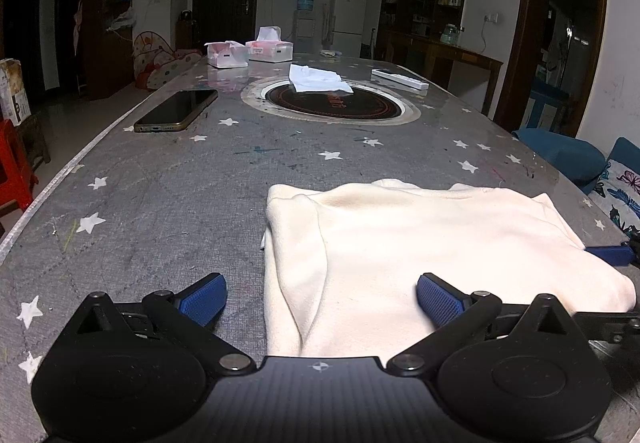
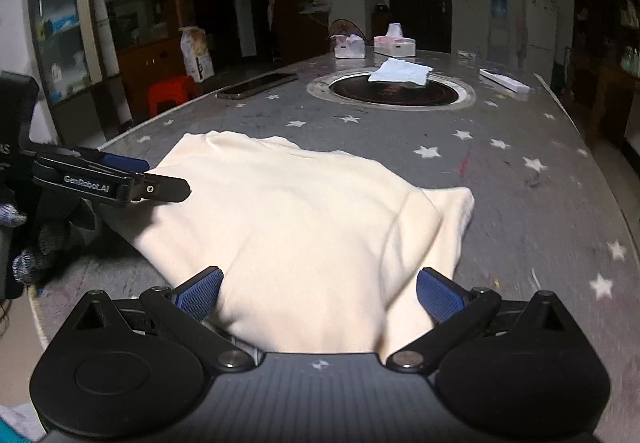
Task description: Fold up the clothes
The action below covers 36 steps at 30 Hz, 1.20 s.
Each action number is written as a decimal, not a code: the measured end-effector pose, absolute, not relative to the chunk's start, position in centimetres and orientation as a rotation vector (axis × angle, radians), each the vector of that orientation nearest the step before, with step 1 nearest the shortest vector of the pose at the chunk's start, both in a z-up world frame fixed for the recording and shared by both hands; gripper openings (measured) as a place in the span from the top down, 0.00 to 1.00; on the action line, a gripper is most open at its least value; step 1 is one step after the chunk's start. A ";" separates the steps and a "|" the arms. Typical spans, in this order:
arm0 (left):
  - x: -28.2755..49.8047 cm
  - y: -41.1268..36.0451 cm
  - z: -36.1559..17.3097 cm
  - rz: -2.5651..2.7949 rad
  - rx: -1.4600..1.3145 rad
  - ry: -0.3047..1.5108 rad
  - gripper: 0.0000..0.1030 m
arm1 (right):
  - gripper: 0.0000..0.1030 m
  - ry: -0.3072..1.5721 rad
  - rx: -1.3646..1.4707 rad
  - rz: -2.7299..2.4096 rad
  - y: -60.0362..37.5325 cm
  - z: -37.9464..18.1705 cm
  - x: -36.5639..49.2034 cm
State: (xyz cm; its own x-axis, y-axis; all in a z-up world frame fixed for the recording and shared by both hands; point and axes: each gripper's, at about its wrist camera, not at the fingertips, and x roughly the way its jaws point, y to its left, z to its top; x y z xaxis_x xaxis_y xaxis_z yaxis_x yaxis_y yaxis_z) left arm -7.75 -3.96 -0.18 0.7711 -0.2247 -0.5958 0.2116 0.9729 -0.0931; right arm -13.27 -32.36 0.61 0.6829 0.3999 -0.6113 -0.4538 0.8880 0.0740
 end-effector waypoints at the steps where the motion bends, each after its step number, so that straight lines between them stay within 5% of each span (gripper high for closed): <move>1: -7.7 -3.9 -0.2 -0.237 -0.021 0.649 0.00 | 0.00 0.661 -0.099 0.464 -32.4 0.7 -13.7; 15: -7.8 -3.7 -0.2 -0.239 -0.044 0.645 0.00 | 0.00 0.524 -0.246 0.251 -27.4 5.4 -16.8; 36: -10.3 -1.9 0.4 -0.147 -0.123 0.652 0.00 | 0.00 0.645 -0.100 0.387 -27.4 1.9 -13.8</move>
